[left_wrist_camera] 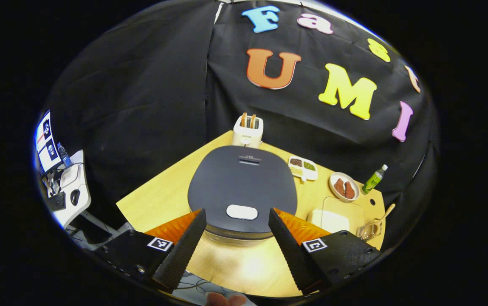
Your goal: Close the left gripper, press the button to open the rice cooker; take a wooden spoon from the chopstick holder with the right hand, scoop a spoonful of rice and pour it into the rice cooker, then put the wooden spoon back into the chopstick holder.
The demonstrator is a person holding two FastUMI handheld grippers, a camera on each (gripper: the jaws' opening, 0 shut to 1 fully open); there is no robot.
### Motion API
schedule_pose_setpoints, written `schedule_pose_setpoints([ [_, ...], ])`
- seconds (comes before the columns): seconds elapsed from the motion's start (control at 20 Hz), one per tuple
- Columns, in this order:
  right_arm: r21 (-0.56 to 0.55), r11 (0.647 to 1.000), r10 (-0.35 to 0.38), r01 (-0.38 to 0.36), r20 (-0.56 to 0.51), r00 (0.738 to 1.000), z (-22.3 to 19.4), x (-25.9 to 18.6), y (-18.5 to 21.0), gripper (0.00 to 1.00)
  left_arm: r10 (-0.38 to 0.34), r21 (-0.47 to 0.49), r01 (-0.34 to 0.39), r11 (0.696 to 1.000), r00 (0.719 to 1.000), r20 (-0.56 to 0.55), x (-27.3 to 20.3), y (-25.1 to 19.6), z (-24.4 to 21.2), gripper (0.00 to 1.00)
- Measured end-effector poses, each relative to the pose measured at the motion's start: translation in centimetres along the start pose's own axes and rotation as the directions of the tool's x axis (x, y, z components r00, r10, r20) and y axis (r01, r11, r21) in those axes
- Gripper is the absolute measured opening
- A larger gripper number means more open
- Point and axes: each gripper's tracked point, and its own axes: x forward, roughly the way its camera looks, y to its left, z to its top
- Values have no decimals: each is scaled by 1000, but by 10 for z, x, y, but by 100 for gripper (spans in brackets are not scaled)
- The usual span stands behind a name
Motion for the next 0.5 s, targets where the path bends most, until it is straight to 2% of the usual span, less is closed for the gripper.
schedule_pose_setpoints([
  [0.05, -7, 1000, -7, 7, 13, 1000, 5, -14, 8, 100, -10, 16, 10, 1000, 999, 36, -17, 5, 8, 95],
  [0.2, -19, 999, -36, 36, 36, 999, 15, -56, 27, 99, -71, 52, 64, 997, 985, 154, -66, 5, 26, 95],
  [0.4, -53, 996, -64, 68, 78, 995, 26, -115, 48, 99, -183, 96, 161, 982, 937, 297, -134, 2, 39, 95],
  [0.45, -60, 995, -71, 76, 76, 995, 25, -129, 53, 100, -207, 104, 183, 978, 923, 324, -151, 1, 40, 100],
  [0.5, -61, 995, -74, 79, 69, 995, 22, -143, 61, 100, -230, 110, 204, 973, 908, 349, -166, 0, 41, 95],
])
